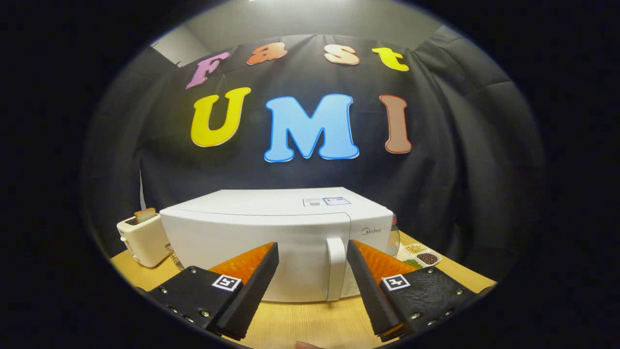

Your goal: Open the microwave, put the food inside, and close the microwave door.

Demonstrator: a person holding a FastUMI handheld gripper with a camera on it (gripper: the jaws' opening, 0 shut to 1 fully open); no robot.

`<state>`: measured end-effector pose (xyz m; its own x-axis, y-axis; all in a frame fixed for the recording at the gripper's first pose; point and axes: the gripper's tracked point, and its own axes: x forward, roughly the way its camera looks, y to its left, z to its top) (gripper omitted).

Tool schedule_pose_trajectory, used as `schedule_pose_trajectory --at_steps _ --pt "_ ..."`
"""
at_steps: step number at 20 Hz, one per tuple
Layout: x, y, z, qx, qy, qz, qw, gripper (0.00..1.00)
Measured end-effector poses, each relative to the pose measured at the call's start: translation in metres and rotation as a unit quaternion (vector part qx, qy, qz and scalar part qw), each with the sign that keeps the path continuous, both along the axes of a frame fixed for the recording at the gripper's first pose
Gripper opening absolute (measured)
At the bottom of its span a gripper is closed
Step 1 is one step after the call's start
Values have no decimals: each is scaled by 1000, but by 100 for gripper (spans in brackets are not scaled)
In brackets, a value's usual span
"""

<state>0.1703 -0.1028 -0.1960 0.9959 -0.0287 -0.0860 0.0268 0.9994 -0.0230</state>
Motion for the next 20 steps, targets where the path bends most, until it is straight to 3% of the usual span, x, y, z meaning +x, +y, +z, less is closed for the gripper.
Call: schedule_pose_trajectory --at_steps 3,7,8,10,13,16,17,20 --pt "14 -14 -20 4 24 -6 1000 91" --pt "34 -16 -36 -5 40 5 999 70" --pt "38 -14 -39 -14 45 12 999 70" --pt "41 -22 -43 -31 52 5 998 44" --pt "44 -23 -47 -14 60 11 998 32" --pt "39 -22 -48 -7 69 6 998 30" --pt "41 -22 -50 -16 69 3 998 19" --pt "38 -22 -50 -2 78 -9 997 20"
